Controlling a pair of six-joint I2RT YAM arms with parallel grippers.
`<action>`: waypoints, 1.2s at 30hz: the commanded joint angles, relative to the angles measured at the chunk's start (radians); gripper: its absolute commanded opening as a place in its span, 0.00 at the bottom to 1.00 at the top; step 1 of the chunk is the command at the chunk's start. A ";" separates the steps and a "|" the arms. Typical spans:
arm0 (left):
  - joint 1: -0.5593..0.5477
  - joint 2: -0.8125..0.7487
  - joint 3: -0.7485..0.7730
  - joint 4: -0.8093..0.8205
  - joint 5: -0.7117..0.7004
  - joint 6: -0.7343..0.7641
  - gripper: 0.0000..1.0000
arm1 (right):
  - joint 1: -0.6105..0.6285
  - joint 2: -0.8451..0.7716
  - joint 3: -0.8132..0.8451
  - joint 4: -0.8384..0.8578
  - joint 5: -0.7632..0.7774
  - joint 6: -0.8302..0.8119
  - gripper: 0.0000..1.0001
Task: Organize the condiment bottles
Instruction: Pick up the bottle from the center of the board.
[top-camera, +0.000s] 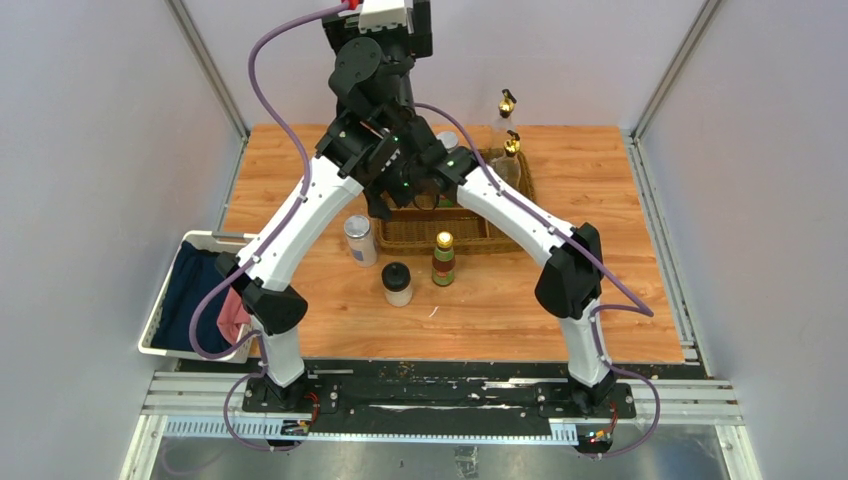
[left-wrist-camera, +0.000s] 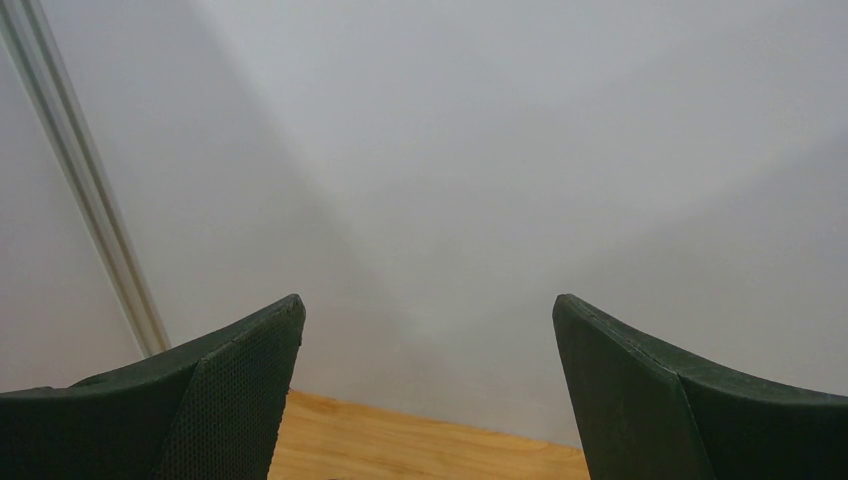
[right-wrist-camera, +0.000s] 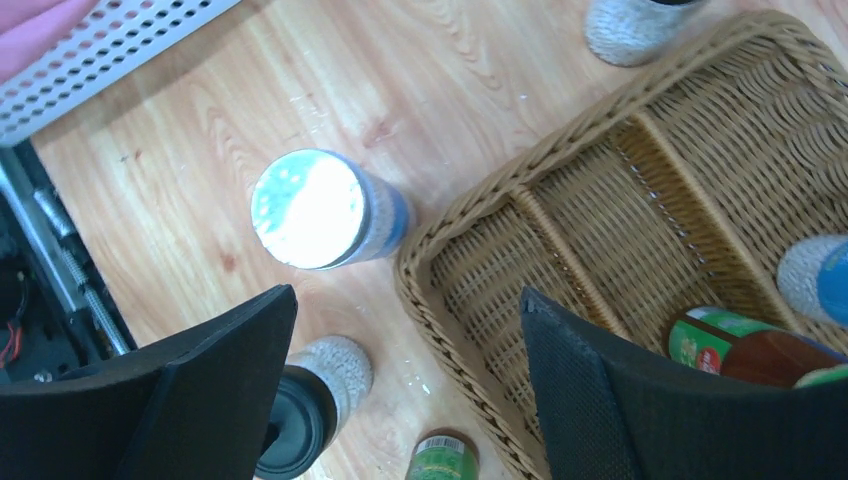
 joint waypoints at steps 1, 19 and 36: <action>-0.011 -0.020 -0.014 0.023 -0.012 -0.007 1.00 | 0.051 -0.038 -0.022 -0.055 -0.072 -0.040 0.89; -0.024 -0.044 -0.035 0.019 0.008 -0.008 1.00 | 0.128 0.075 0.016 -0.065 -0.116 -0.088 0.94; -0.039 -0.068 -0.068 0.018 0.048 -0.015 1.00 | 0.128 0.181 0.118 -0.096 -0.097 -0.129 0.96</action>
